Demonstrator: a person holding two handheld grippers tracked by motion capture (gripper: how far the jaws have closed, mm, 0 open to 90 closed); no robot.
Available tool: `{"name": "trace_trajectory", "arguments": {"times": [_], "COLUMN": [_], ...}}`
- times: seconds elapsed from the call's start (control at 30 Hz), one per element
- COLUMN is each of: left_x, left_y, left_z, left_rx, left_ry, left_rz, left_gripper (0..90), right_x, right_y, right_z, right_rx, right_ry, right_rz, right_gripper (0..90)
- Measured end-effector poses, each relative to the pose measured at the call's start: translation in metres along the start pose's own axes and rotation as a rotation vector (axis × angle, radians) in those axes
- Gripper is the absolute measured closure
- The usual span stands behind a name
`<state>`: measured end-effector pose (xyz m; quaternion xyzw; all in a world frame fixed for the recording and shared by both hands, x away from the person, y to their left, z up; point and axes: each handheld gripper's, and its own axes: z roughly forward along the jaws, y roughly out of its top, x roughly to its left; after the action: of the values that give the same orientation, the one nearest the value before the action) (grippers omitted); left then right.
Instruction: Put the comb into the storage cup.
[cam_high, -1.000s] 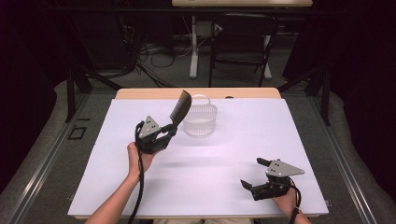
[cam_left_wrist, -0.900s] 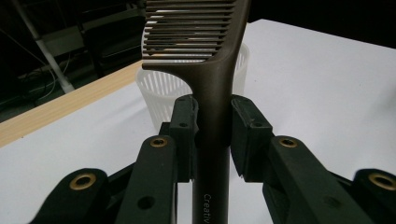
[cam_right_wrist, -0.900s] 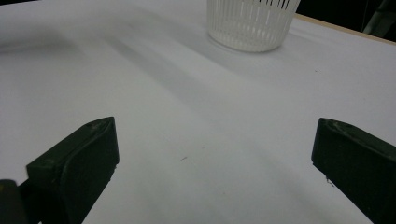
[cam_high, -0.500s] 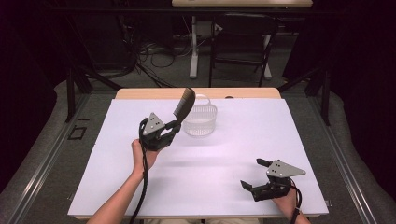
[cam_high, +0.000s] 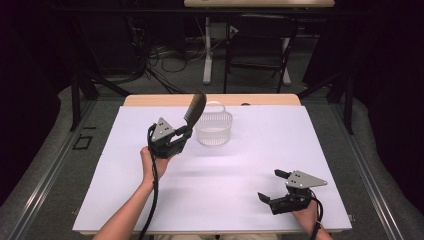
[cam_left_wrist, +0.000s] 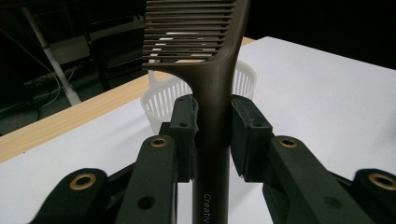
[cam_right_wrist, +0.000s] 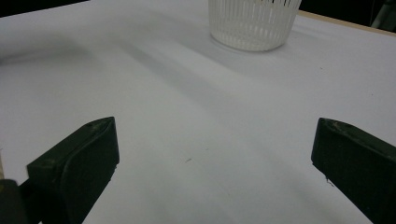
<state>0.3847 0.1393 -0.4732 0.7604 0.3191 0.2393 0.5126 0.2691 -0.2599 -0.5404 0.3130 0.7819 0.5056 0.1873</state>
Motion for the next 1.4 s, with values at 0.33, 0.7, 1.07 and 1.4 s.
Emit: {"name": "trace_trajectory", "arguments": {"times": [0.33, 0.7, 1.07, 1.4], "left_x": [0.003, 0.004, 0.002, 0.001], "left_y": [0.001, 0.003, 0.011, 0.016], "left_z": [0.003, 0.007, 0.011, 0.017], "left_rx": [-0.004, -0.013, -0.040, -0.059], "left_ry": [0.011, 0.011, 0.019, 0.024], "left_rz": [-0.005, -0.010, -0.007, -0.009], "left_gripper": [72.2, 72.2, 72.2, 72.2], "right_x": [0.001, 0.000, 0.000, 0.000], "right_y": [0.001, 0.000, 0.000, 0.000], "right_z": [-0.001, -0.001, 0.000, -0.002], "right_rx": [0.001, 0.000, -0.002, 0.003], "right_ry": [-0.007, -0.005, -0.004, -0.008], "right_rz": [-0.010, -0.009, -0.009, -0.010], "right_gripper": [0.8, 0.5, 0.4, 0.4]}}
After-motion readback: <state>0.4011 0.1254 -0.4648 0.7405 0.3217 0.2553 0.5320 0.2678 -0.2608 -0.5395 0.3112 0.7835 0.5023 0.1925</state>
